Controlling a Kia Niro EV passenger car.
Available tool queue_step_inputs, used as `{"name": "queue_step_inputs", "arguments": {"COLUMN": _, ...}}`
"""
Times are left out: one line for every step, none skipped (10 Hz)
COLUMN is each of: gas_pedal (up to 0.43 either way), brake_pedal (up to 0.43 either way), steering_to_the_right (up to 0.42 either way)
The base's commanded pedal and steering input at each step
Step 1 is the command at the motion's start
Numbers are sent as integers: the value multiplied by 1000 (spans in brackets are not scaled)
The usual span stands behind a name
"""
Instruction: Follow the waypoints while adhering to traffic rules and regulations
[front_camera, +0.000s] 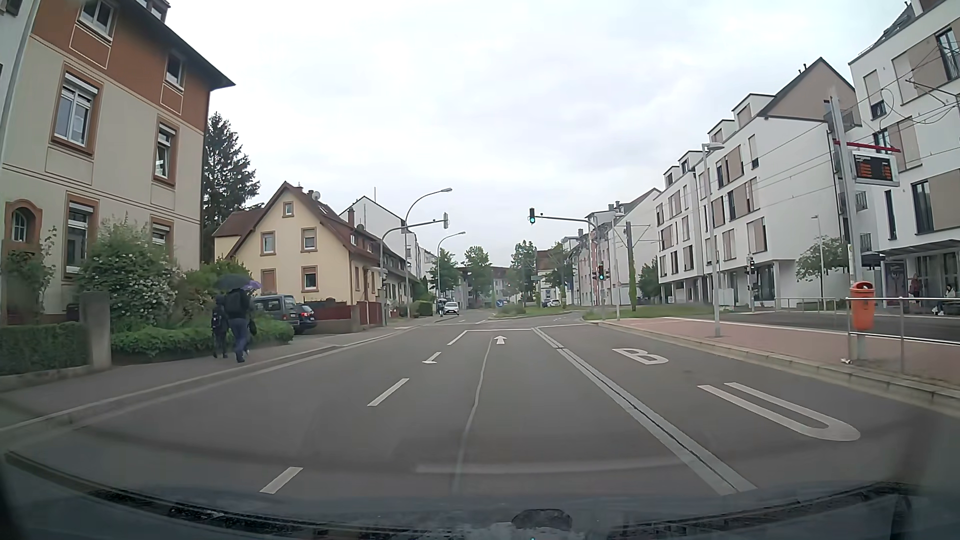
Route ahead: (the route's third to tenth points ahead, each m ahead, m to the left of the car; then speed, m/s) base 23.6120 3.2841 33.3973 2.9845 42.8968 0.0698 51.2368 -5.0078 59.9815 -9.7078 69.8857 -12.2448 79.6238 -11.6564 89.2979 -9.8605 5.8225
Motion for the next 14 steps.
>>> {"name": "queue_step_inputs", "arguments": {"gas_pedal": 150, "brake_pedal": 0, "steering_to_the_right": -4}}
{"name": "queue_step_inputs", "arguments": {"gas_pedal": 150, "brake_pedal": 0, "steering_to_the_right": -4}}
{"name": "queue_step_inputs", "arguments": {"gas_pedal": 150, "brake_pedal": 0, "steering_to_the_right": -4}}
{"name": "queue_step_inputs", "arguments": {"gas_pedal": 150, "brake_pedal": 0, "steering_to_the_right": -4}}
{"name": "queue_step_inputs", "arguments": {"gas_pedal": 150, "brake_pedal": 0, "steering_to_the_right": -3}}
{"name": "queue_step_inputs", "arguments": {"gas_pedal": 157, "brake_pedal": 0, "steering_to_the_right": -3}}
{"name": "queue_step_inputs", "arguments": {"gas_pedal": 157, "brake_pedal": 0, "steering_to_the_right": -4}}
{"name": "queue_step_inputs", "arguments": {"gas_pedal": 157, "brake_pedal": 0, "steering_to_the_right": -3}}
{"name": "queue_step_inputs", "arguments": {"gas_pedal": 169, "brake_pedal": 0, "steering_to_the_right": -3}}
{"name": "queue_step_inputs", "arguments": {"gas_pedal": 169, "brake_pedal": 0, "steering_to_the_right": -3}}
{"name": "queue_step_inputs", "arguments": {"gas_pedal": 169, "brake_pedal": 0, "steering_to_the_right": -3}}
{"name": "queue_step_inputs", "arguments": {"gas_pedal": 169, "brake_pedal": 0, "steering_to_the_right": -3}}
{"name": "queue_step_inputs", "arguments": {"gas_pedal": 169, "brake_pedal": 0, "steering_to_the_right": -3}}
{"name": "queue_step_inputs", "arguments": {"gas_pedal": 169, "brake_pedal": 0, "steering_to_the_right": -2}}
